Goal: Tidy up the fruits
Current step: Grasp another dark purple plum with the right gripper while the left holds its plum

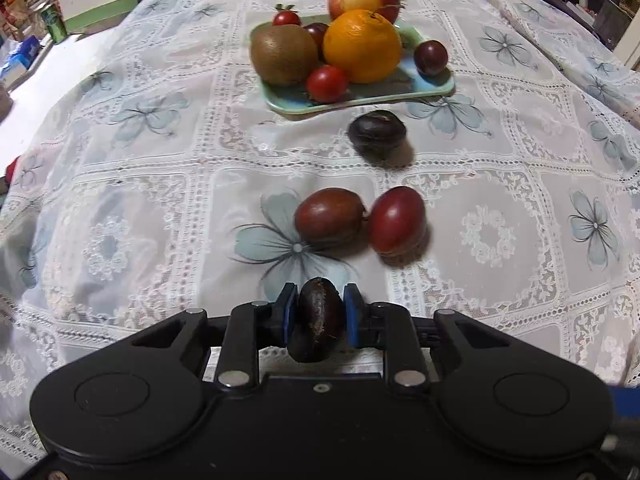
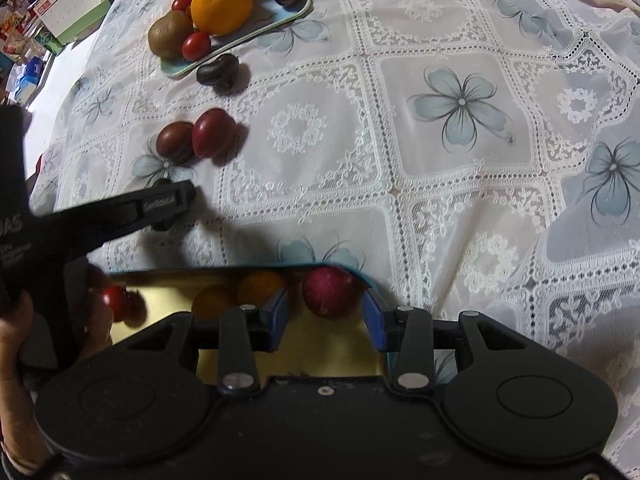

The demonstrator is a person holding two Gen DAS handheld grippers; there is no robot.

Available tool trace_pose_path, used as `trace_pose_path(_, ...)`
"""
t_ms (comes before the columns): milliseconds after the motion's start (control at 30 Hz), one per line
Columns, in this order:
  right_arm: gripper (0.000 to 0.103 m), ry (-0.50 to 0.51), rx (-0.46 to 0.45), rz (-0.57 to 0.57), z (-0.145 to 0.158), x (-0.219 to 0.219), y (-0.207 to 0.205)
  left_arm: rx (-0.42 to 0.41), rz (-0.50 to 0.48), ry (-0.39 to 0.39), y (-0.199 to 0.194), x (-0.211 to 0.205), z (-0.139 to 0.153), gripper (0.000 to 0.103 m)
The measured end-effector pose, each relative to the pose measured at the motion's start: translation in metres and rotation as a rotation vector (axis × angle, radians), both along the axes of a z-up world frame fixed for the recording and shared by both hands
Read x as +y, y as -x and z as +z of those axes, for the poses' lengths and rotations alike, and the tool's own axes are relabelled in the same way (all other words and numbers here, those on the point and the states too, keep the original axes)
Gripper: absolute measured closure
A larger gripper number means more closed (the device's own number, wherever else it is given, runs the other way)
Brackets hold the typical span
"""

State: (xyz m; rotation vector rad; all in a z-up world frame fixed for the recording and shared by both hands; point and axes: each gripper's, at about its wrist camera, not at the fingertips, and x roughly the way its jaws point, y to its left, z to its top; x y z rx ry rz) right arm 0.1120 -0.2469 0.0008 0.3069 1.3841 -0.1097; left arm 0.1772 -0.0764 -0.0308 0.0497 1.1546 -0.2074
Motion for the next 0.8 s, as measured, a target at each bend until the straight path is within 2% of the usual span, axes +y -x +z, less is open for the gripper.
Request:
trace_pose_path(200,0.06,0.013,-0.024,-0.022,-0.002,-0.002,-0.022,-0.019,0.015,-0.029,0.005,0.013,0.013,0.071)
trace_pose_path(500,0.06,0.035,-0.047,-0.001,-0.007,0.016,-0.086,-0.038,0.048,-0.039,0.009,0.039,0.029,0.071)
trace_pose_path(800,0.06,-0.009,-0.092,0.028,-0.003,0.041,-0.146,-0.05,0.095,-0.031,0.016,0.072,0.039,0.071)
